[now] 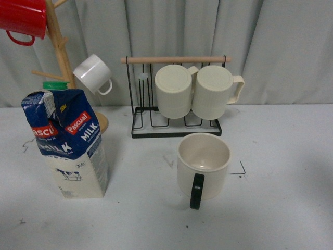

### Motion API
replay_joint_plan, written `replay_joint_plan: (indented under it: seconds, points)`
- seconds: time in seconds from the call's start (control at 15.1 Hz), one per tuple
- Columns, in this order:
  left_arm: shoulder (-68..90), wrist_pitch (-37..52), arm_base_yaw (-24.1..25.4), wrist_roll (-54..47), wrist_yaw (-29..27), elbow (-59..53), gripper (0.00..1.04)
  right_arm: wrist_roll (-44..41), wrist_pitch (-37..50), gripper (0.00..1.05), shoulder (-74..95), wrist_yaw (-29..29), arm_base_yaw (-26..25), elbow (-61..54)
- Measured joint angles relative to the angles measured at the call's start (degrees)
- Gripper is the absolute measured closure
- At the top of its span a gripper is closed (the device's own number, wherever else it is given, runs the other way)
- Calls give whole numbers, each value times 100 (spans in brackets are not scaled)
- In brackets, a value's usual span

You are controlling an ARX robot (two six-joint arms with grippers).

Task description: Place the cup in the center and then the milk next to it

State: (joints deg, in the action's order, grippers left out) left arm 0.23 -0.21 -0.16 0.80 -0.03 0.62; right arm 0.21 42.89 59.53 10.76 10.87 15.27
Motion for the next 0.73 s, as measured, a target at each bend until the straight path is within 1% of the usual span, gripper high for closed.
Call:
replay_joint_plan:
  seconds: [0.07,0.33,0.4,0.46,0.66,0.73]
  points:
    - [0,0,0,0,4,0,7,13,-2,103,-450,-149,-208,-256]
    - [0,2,0,0,2,0,7,13,-459,103,-1458,-527,-575,-892]
    - [0,0,0,0,2,0,7,7,-643,103,-1755,-881,-820,-1001]
    - [0,0,0,0,4,0,7,2,-684,103,-1821,-984,-935,-1029]
    - [0,-2,0,0,-7,0,7,2,-861,103,-2076,-1010,-1132,-1128]
    - [0,2,0,0,2,0,7,-2,-1025,103,-2312,-1067,-1113,-1198]
